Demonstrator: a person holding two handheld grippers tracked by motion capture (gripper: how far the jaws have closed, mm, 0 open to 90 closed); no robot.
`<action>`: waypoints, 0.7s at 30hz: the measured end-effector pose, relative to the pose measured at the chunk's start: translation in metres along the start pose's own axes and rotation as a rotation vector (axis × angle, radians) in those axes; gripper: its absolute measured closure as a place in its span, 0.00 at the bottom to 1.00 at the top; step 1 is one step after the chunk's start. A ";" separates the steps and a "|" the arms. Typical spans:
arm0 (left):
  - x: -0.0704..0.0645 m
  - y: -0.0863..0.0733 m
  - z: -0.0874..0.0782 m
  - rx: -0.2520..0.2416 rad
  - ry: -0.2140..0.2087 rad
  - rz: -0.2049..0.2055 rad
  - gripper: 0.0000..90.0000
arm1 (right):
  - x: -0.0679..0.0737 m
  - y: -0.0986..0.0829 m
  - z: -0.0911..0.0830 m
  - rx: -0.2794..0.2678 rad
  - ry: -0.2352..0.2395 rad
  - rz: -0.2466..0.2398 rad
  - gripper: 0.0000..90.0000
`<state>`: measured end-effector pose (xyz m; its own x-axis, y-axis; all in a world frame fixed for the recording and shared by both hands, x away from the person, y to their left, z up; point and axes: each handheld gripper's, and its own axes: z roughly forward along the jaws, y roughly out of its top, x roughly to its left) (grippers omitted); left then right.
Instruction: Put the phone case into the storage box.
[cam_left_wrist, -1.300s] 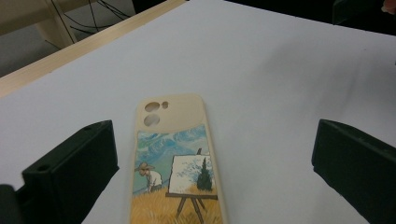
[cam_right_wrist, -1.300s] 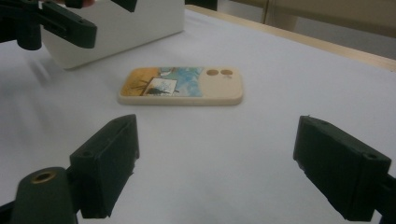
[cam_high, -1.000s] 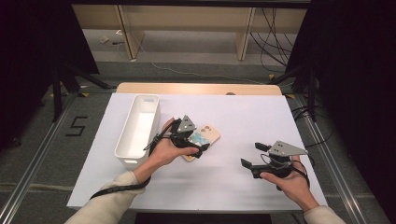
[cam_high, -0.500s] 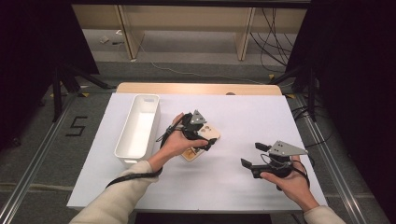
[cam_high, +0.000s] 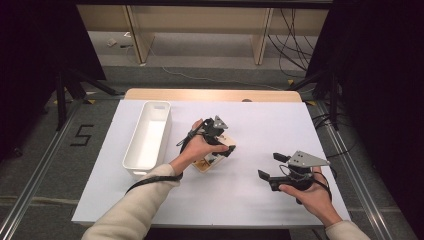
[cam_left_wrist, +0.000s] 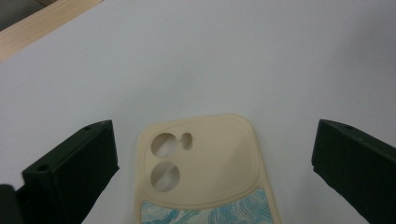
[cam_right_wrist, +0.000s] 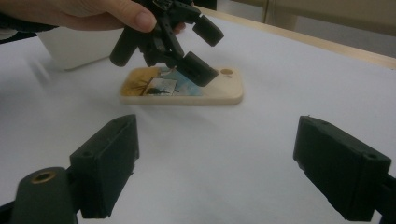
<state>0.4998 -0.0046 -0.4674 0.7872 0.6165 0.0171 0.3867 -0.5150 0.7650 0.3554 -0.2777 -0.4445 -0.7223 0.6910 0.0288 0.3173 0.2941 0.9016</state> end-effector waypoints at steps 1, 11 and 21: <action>0.000 0.000 0.001 0.008 -0.001 0.002 0.00 | 0.000 0.000 0.000 0.000 0.001 -0.002 0.17; 0.006 -0.003 0.012 0.036 0.012 -0.006 0.00 | -0.001 -0.001 0.000 0.002 0.000 0.001 0.17; 0.008 -0.006 0.021 0.065 0.016 -0.008 0.00 | -0.001 -0.001 0.000 0.002 0.000 0.001 0.17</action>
<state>0.5140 -0.0088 -0.4850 0.7766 0.6296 0.0216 0.4236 -0.5472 0.7219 0.3563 -0.2785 -0.4453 -0.7218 0.6915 0.0299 0.3194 0.2945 0.9007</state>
